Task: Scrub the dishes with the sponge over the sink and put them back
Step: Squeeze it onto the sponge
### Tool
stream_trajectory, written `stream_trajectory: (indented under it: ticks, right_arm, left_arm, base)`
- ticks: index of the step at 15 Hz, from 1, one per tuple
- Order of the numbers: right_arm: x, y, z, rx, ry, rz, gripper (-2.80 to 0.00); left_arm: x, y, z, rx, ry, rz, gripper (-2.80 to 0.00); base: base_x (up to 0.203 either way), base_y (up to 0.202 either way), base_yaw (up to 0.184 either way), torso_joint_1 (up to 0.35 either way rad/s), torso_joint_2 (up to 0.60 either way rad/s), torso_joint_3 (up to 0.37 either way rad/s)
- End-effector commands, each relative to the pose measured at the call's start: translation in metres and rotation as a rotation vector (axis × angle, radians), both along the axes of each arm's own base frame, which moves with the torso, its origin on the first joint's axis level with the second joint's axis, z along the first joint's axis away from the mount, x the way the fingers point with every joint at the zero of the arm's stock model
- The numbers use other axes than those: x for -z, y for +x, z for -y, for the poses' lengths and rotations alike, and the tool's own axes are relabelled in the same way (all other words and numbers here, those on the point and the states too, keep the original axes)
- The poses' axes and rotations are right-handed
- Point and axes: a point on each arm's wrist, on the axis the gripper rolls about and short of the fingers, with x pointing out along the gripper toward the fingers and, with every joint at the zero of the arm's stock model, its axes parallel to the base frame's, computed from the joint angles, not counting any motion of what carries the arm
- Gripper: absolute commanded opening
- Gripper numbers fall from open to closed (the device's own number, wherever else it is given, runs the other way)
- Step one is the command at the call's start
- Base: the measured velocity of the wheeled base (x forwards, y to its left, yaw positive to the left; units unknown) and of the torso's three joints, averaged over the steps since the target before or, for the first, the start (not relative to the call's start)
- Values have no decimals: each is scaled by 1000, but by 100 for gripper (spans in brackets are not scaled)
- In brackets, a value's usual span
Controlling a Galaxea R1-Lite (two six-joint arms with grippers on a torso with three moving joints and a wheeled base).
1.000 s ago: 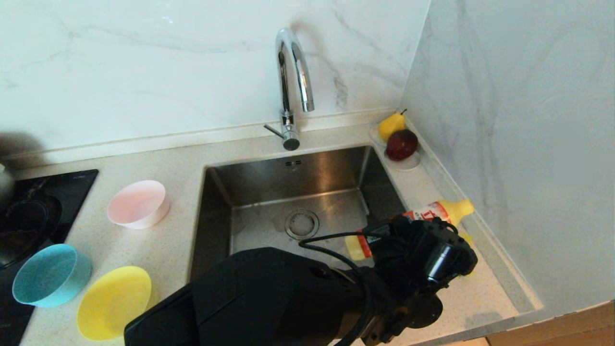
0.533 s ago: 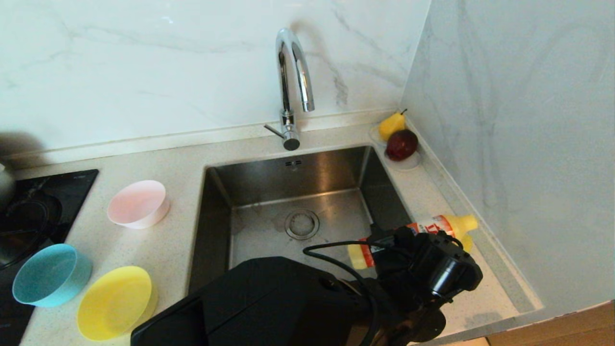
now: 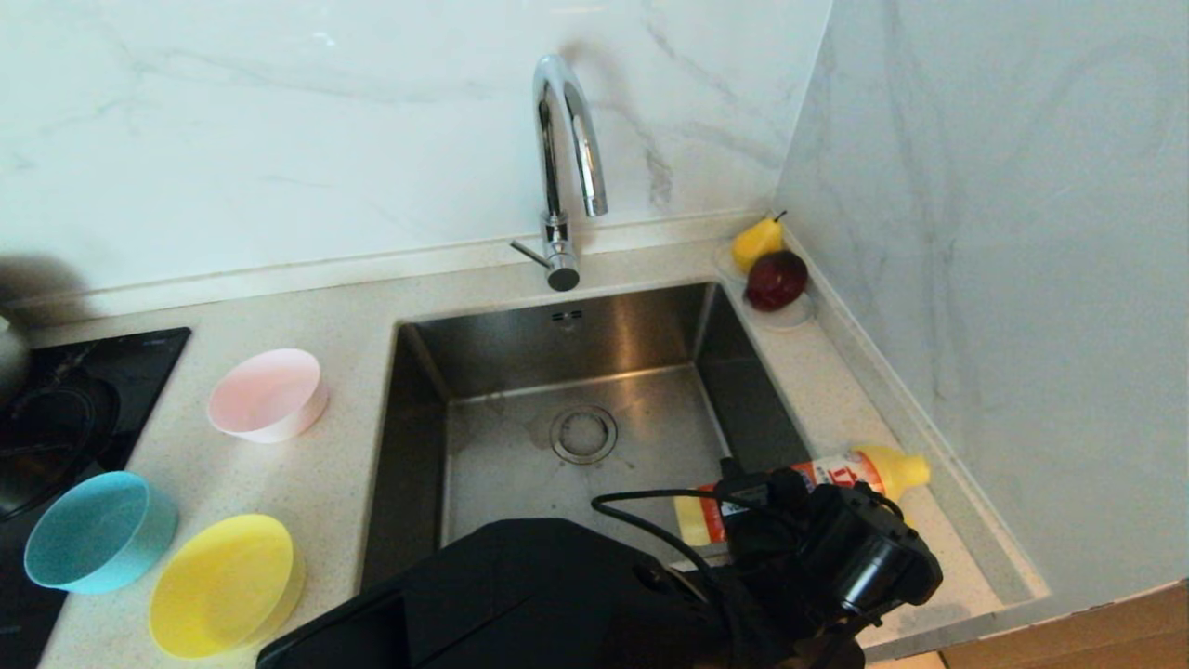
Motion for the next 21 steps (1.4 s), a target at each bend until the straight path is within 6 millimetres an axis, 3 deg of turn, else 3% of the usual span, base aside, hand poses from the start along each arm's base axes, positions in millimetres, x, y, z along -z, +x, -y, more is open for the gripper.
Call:
stream_trajectory:
  ticks: [1, 6, 11, 14, 21]
  right_arm:
    - [0, 0, 0, 1, -1, -1, -280]
    - [0, 0, 0, 0, -1, -1, -280]
    - [0, 0, 0, -1, 0, -1, -280]
    - [0, 0, 0, -1, -1, 0, -280]
    - [0, 0, 0, -1, -1, -1, -280]
  left_arm:
    - [6, 0, -1, -4, 23, -5, -280]
    - [17, 0, 0, -4, 51, -15, -280]
    - [14, 0, 0, -2, 51, -11, -280]
    - [-5, 0, -3, 6, 68, 5, -280]
    - [-22, 6, -4, 9, 86, 29, -280]
  base:
    - [0, 0, 0, 0, 0, 0]
    - [0, 0, 0, 0, 0, 0]
    - [0, 0, 0, 0, 0, 0]
    - [0, 0, 0, 0, 0, 0]
    - [0, 0, 0, 0, 0, 0]
